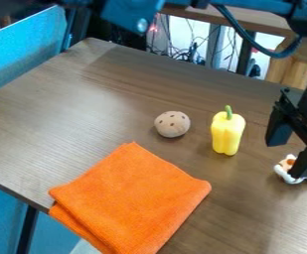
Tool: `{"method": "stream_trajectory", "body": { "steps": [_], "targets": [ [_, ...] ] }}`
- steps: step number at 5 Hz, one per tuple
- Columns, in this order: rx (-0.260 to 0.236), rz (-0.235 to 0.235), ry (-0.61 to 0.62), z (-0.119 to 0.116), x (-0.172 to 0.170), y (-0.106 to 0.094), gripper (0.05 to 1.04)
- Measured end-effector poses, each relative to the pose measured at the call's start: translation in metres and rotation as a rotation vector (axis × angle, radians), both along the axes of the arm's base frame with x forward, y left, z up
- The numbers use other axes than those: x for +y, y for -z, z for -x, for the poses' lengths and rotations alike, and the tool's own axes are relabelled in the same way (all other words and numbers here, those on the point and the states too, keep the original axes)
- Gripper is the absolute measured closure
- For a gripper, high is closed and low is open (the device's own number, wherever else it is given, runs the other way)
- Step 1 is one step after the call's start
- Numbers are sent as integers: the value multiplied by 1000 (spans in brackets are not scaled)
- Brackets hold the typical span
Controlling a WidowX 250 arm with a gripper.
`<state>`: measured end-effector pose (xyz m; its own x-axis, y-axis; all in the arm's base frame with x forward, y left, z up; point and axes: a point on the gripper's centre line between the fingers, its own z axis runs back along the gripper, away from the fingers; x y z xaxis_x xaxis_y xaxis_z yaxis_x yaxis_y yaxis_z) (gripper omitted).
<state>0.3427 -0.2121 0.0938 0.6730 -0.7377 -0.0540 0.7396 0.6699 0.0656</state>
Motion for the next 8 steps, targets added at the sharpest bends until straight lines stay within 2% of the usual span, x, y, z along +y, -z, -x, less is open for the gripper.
{"method": "stream_trajectory", "body": {
  "steps": [1, 2, 3, 4, 5, 6, 7, 8],
  "targets": [
    [3, 26, 18, -7, -7, 8, 83],
    [-6, 82, 31, -16, -8, 13, 83],
    [-5, 91, 26, -28, 0, 28, 83],
    [-17, 64, 26, -37, 1, 32, 82],
    [-7, 58, 39, -44, -3, 39, 83],
    [16, 68, 44, -47, -9, 48, 83],
    [66, 62, 24, -44, -10, 63, 83],
    [72, 62, -11, -45, -12, 68, 142]
  ]
}}
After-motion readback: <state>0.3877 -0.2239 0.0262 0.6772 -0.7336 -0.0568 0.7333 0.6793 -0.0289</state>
